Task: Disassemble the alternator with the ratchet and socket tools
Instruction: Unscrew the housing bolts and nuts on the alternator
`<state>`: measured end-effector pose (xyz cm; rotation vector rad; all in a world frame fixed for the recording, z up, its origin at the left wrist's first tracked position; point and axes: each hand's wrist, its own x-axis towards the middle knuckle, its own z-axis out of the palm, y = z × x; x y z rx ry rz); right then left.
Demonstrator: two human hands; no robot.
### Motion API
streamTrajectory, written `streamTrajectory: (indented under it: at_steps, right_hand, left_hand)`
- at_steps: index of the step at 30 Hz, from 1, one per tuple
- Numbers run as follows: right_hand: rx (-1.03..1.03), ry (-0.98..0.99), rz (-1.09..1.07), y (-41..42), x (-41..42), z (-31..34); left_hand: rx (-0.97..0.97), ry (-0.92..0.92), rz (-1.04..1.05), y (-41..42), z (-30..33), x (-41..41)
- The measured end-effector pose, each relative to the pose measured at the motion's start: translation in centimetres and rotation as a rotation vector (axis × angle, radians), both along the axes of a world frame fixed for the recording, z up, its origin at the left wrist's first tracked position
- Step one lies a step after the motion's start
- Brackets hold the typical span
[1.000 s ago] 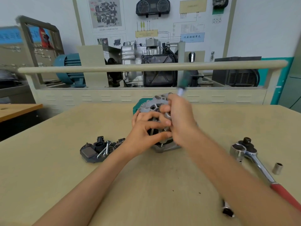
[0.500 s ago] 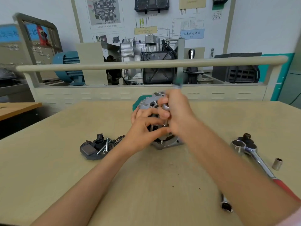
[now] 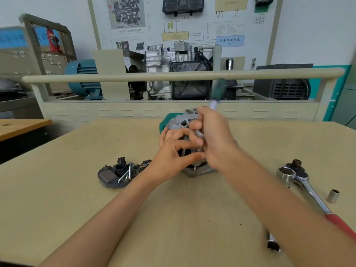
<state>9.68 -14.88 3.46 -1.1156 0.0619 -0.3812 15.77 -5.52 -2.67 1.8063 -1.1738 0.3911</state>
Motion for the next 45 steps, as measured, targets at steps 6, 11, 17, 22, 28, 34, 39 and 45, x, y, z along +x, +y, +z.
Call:
streamTrajectory:
  at_steps: [6,11,17,22,28,34,39,45]
  right_hand:
    - [-0.466,0.274,0.799,-2.6,1.5,3.1]
    - [0.013,-0.049,0.035,-0.3,-0.3,-0.6]
    - [0.062,0.068,0.073,-1.5,0.7,0.5]
    - [-0.359,0.238,0.866,-3.2,2.0,2.5]
    - [0.038,-0.001,0.116,-1.3,0.2,-0.3]
    - [0.142,0.036,-0.091,-1.1,0.2,0.1]
    - [-0.356,0.208,0.682,-2.5,0.5,2.5]
    - [0.151,-0.104,-0.244,0.5,-1.3,-1.6]
  left_hand:
    - [0.003,-0.035,-0.062,0.2,0.1,0.4]
    - [-0.017,-0.017,-0.004,0.0,-0.2,0.3]
    - [-0.009,-0.004,0.026,-0.3,-0.1,0.1]
    - [-0.020,0.019,-0.007,0.0,-0.4,0.4]
    - [-0.060,-0.030,0.025,-0.3,-0.3,0.2]
    - [-0.037,-0.027,0.035,-0.4,-0.4,0.1]
    - [-0.028,0.009,-0.021,-0.1,-0.2,0.4]
    - [-0.064,-0.006,0.035,-0.3,-0.3,0.2]
